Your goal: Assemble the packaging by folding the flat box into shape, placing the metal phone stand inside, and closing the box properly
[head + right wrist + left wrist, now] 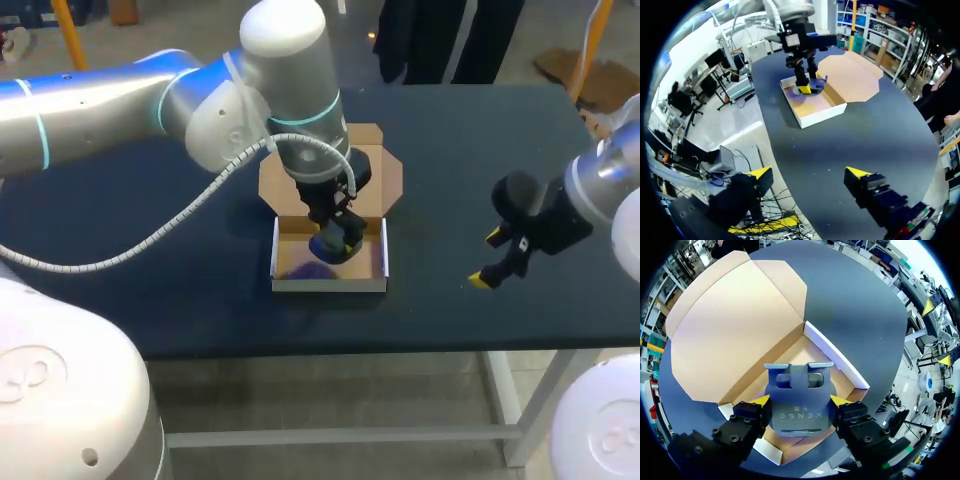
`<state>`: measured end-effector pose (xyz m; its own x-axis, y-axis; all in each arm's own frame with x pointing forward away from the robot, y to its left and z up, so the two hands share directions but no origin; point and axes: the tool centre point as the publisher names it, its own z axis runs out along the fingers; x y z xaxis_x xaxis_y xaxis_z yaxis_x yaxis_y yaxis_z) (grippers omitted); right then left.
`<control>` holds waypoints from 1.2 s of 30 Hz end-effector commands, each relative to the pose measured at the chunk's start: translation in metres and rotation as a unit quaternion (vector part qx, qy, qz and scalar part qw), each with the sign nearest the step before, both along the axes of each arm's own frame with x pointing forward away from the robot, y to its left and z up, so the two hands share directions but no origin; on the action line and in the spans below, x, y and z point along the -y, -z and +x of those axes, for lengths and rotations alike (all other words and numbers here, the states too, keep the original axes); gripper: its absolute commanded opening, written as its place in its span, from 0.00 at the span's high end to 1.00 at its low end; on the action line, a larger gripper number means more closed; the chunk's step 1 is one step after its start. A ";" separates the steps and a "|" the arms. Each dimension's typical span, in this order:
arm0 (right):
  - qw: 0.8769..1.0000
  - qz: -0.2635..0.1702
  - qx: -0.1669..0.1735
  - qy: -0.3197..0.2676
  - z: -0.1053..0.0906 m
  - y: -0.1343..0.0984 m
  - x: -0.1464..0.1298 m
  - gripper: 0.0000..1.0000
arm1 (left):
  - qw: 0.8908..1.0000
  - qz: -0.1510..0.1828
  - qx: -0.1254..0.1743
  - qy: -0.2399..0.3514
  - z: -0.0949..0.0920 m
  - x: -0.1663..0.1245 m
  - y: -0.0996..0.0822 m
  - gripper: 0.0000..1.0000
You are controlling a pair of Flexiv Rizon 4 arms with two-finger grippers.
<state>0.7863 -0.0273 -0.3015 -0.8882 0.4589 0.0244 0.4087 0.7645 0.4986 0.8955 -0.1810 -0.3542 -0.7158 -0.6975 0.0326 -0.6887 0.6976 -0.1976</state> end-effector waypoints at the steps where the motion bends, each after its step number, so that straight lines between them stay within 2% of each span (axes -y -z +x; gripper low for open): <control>1: 1.000 0.000 0.006 0.002 -0.007 -0.001 0.000 0.00 | 1.000 0.006 0.001 -0.001 0.004 0.003 0.009 1.00; 11: 1.000 0.000 0.006 0.002 -0.007 -0.001 0.000 0.00 | 1.000 0.021 0.007 -0.019 0.023 -0.010 0.027 1.00; 15: 1.000 0.000 0.006 0.002 -0.007 -0.001 0.000 0.00 | 0.999 0.024 0.000 -0.026 0.028 -0.014 0.033 1.00; 36: 1.000 0.000 0.006 0.002 -0.007 -0.001 0.000 0.00 | 0.999 0.028 -0.024 -0.022 0.015 -0.021 0.049 1.00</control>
